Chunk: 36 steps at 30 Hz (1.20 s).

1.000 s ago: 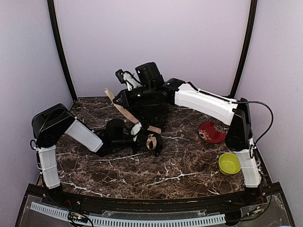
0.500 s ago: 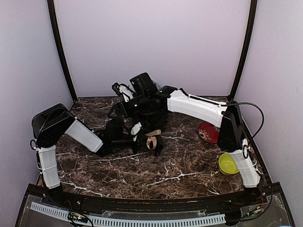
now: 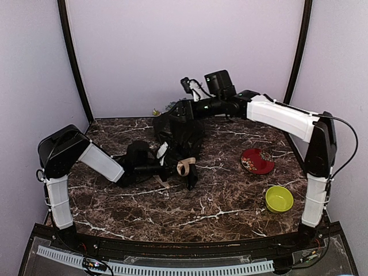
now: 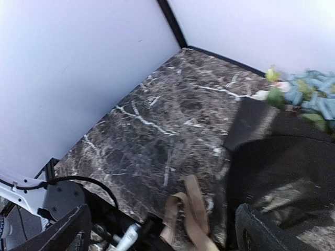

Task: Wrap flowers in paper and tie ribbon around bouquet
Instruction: Cross the half-tied ribbon over the folded bouquet.

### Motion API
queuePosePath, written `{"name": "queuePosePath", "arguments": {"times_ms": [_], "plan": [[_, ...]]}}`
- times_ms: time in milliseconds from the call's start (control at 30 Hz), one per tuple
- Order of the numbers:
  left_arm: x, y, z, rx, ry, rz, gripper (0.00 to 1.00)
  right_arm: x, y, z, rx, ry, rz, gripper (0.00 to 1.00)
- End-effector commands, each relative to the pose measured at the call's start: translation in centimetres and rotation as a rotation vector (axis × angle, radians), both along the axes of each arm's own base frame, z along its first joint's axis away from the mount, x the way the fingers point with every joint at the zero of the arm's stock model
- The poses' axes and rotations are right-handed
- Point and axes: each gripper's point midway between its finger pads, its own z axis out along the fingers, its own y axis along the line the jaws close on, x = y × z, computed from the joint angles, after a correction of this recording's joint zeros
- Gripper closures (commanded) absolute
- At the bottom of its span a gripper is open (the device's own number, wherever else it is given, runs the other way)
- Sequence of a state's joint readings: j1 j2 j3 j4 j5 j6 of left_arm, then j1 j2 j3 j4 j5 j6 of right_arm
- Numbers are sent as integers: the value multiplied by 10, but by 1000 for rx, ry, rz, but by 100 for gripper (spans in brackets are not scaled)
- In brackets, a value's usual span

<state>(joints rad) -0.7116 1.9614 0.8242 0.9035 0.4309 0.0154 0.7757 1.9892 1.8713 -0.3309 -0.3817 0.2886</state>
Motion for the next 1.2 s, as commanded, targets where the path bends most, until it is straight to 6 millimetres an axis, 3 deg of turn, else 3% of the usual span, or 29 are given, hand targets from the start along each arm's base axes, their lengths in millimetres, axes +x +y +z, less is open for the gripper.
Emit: {"name": "queuePosePath", "arguments": {"times_ms": [0, 200, 333, 467, 633, 933, 1067, 1167], "plan": [[23, 1, 28, -149, 148, 51, 100, 14, -49, -19, -50, -14, -133, 9], [50, 11, 20, -180, 330, 160, 100, -17, -70, -95, -242, -24, -71, 30], [56, 9, 13, -148, 370, 184, 100, -39, -62, -121, -326, -101, -10, 29], [55, 9, 11, -146, 374, 184, 100, -43, -51, -132, -342, -123, 25, 26], [55, 9, 11, -147, 376, 184, 100, -36, -43, -154, -379, -100, 30, 29], [55, 9, 11, -147, 372, 181, 100, -34, -36, -169, -404, -89, 20, 33], [55, 9, 10, -146, 370, 177, 100, -32, -34, -167, -397, -94, 9, 49], [54, 9, 9, -143, 371, 176, 100, -29, -34, -163, -394, -104, -8, 53]]}}
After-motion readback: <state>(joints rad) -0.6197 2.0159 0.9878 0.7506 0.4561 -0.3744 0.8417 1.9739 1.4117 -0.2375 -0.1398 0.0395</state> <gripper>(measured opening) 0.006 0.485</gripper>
